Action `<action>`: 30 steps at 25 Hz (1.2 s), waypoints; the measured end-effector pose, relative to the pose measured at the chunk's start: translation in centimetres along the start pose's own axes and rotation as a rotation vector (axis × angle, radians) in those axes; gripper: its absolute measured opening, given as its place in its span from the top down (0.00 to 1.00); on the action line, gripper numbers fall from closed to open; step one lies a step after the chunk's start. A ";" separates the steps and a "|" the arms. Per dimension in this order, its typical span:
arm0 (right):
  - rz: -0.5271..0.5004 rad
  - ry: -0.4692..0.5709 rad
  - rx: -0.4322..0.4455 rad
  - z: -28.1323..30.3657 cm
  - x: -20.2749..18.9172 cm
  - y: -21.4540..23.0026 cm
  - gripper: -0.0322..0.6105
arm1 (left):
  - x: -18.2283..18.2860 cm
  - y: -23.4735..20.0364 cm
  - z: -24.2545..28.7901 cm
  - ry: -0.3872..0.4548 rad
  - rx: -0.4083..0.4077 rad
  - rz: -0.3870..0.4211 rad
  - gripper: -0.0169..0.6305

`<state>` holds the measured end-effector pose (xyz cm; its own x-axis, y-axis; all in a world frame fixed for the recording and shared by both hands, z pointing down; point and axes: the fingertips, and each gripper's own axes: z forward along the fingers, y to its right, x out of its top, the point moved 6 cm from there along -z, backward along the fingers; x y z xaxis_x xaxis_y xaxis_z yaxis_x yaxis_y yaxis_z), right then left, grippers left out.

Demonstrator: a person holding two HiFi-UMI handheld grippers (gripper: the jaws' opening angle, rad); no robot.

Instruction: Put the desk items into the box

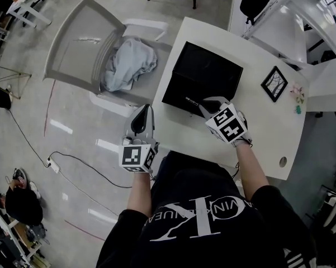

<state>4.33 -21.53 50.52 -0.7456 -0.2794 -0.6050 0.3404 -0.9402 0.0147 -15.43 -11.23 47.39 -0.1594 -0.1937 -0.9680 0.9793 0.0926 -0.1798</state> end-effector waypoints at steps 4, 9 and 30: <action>0.043 0.057 -0.029 -1.6 0.0 0.3 0.90 | 0.4 0.6 0.3 0.007 -0.021 0.010 0.96; 0.103 0.129 -0.068 -3.5 0.0 0.8 0.91 | 1.0 1.0 0.5 0.014 -0.036 0.023 0.96; 0.211 0.440 -0.169 -10.5 -0.2 2.7 0.92 | 4.3 3.7 2.3 0.062 -0.092 0.087 0.96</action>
<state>11.38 -21.99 42.30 -0.3511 -0.3170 -0.8810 0.5721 -0.8175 0.0661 -12.24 -13.95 42.98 -0.0849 -0.1202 -0.9891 0.9747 0.1961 -0.1075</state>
